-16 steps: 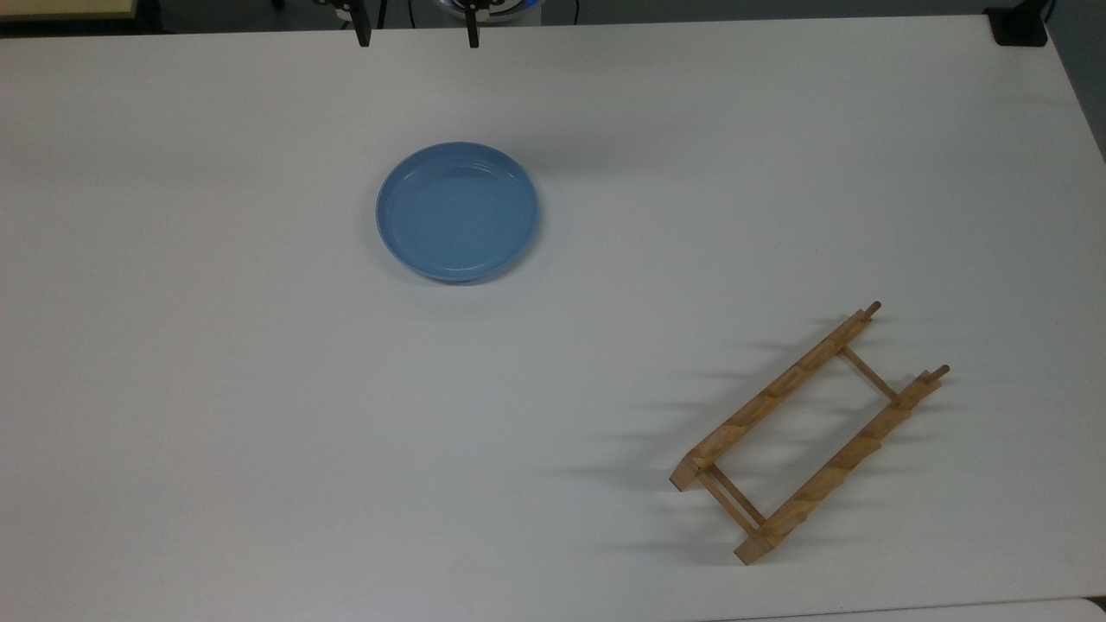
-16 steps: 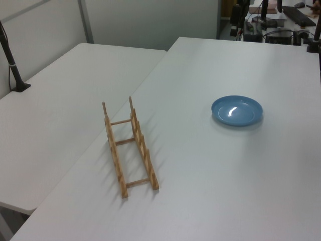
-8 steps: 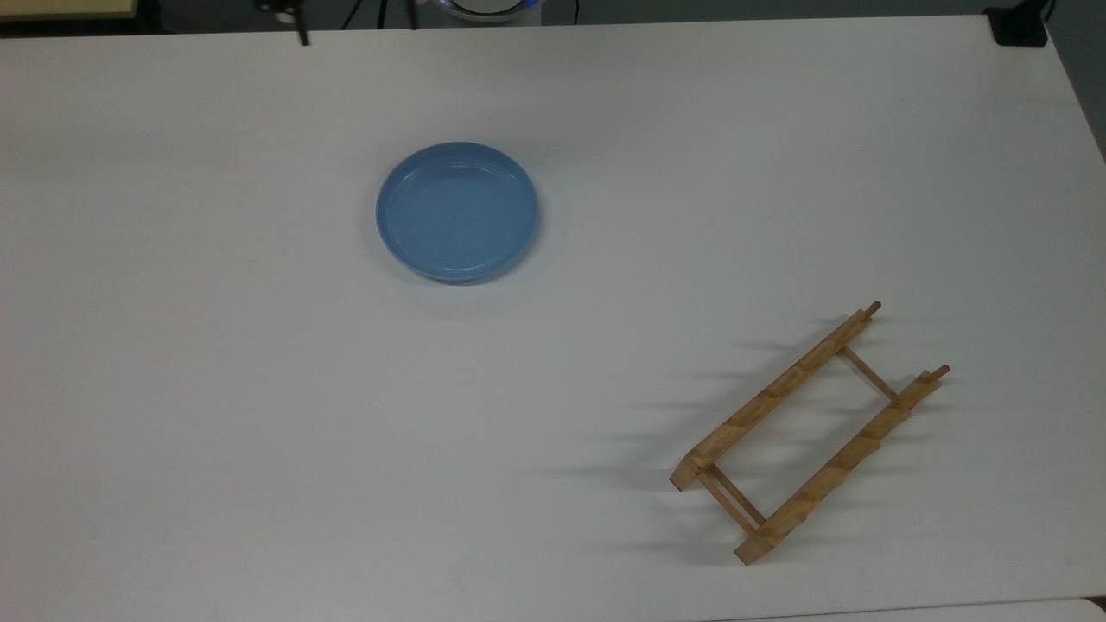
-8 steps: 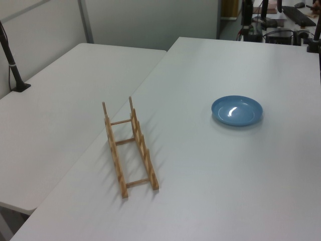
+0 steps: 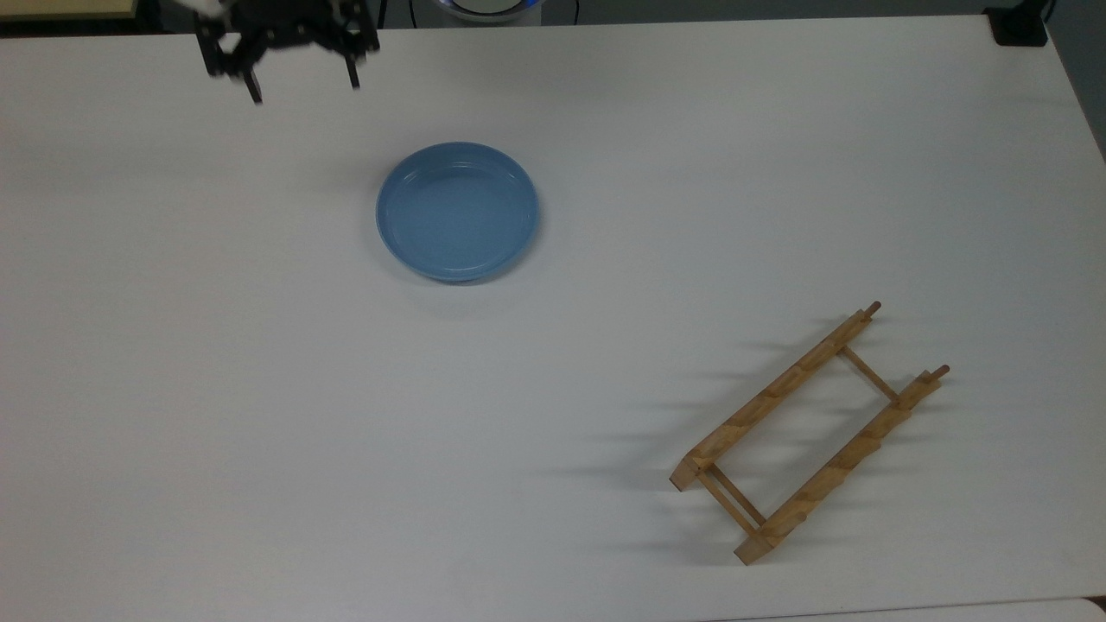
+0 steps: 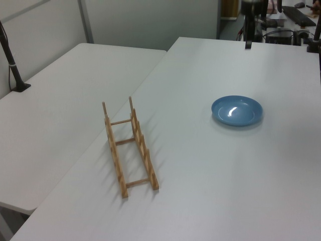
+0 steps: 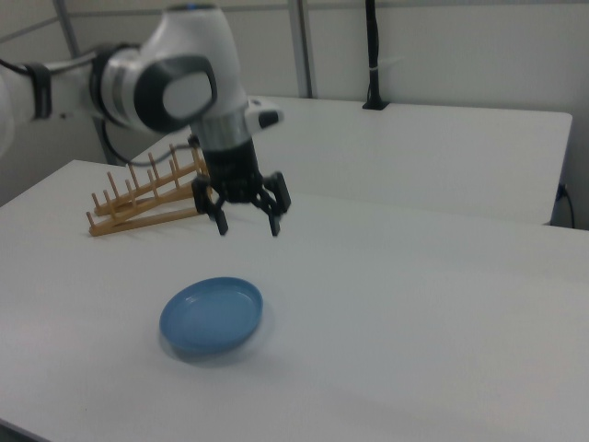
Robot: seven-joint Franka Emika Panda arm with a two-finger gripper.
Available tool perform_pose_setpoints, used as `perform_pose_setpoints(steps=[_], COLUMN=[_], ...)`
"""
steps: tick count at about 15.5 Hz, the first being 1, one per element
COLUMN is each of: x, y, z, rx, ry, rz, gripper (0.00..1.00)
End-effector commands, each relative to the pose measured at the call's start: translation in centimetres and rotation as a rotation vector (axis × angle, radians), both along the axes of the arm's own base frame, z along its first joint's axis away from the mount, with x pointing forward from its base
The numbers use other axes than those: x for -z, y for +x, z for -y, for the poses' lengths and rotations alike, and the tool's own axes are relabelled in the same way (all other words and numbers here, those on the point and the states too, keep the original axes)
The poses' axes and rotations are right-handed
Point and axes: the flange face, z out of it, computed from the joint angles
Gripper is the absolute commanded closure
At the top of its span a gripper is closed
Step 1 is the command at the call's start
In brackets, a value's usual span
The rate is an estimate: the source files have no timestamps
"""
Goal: Place plate in plate rack
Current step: 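Lower the gripper onto the blue plate's rim and grasp it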
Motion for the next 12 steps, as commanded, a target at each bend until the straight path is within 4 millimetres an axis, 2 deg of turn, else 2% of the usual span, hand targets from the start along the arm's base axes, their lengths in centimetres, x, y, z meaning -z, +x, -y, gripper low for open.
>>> perform_pose_setpoints(steps=[1, 5, 9, 12], x=[6.5, 11.3, 14.5, 16.0], y=[-0.6, 1.0, 2.1, 3.1], z=[-0.4, -0.8, -2.0, -3.4], rx=[0.043, 0.118, 0.170, 0.201], ry=[-0.014, -0.010, -0.005, -0.002], rz=[0.051, 0.041, 0.032, 0.060], gripper=[0.02, 0.03, 0.16, 0.15])
